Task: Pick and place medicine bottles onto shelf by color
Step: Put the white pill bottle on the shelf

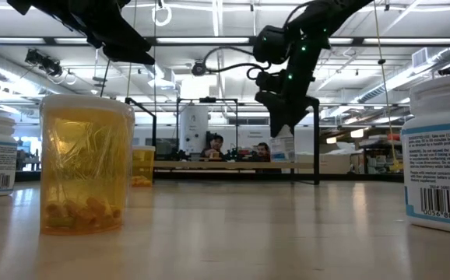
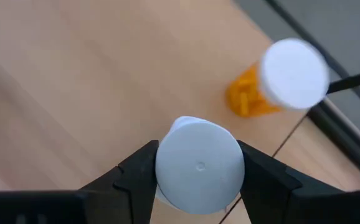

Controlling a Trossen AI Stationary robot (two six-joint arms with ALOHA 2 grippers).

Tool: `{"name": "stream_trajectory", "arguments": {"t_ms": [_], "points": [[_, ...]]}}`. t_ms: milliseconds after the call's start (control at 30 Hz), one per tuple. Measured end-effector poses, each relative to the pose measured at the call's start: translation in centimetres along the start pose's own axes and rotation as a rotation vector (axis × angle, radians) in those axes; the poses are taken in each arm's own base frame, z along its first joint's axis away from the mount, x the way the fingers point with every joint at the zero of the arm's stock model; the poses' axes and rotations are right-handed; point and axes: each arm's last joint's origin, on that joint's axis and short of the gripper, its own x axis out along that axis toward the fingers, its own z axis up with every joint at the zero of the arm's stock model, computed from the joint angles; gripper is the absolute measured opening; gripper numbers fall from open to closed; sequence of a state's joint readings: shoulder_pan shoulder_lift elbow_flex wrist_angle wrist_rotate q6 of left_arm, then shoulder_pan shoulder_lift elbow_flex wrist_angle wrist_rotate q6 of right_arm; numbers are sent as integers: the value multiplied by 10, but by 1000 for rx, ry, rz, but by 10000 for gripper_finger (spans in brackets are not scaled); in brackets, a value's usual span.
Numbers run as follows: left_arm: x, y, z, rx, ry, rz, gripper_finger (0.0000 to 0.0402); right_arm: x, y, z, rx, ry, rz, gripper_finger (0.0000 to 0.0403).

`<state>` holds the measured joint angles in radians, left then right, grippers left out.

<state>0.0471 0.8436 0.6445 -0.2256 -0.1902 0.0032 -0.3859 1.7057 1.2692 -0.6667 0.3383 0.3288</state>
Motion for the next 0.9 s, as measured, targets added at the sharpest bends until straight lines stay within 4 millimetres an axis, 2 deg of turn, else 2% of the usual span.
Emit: {"name": "stream_trajectory", "arguments": {"t_ms": [300,500,900], "points": [[0,0,0,0,0,0,325,0,3,-4,15,15,10,210],[0,0,0,-14,1,0,325,-3,9,-6,-2,30,31,231],[0,0,0,-18,1,0,325,-3,9,-6,-29,26,13,273]]}}
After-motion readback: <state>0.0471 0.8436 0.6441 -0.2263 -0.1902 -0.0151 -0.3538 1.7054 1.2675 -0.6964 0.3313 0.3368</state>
